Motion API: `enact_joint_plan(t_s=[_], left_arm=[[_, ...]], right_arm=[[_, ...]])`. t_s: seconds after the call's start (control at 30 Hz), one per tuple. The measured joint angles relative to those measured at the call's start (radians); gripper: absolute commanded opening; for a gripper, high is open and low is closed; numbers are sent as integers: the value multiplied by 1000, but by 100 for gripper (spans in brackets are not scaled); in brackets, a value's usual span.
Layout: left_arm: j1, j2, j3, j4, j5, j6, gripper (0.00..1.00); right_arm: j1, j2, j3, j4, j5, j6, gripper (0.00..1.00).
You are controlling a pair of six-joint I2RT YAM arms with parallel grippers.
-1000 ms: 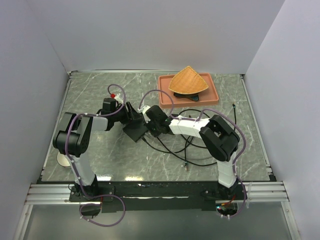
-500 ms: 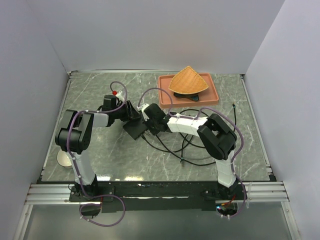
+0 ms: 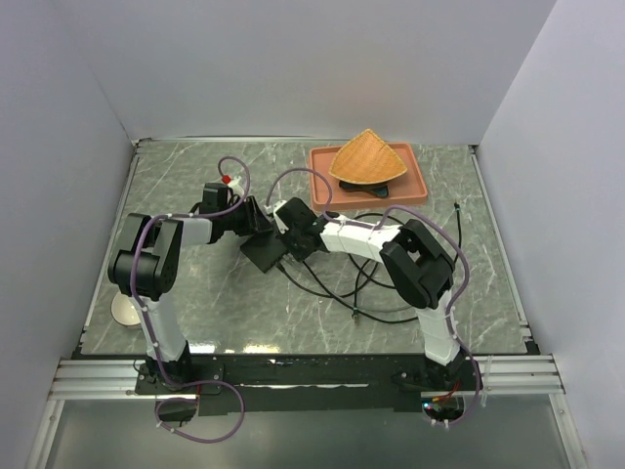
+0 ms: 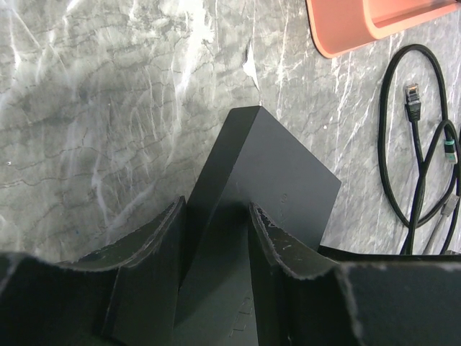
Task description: Insert the plug into the switch port
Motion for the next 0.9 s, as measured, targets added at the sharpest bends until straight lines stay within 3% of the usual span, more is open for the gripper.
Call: enact_joint_plan(t_s=[0.33,0.9], left_arm=[[0,0,22,-47,0,33,27],[-25,0,65,-130,-25,100,21]], right_arm=[[-2,27,55,-57,-8,-1,0],[-7,76,159,-172,-12,-20,0]])
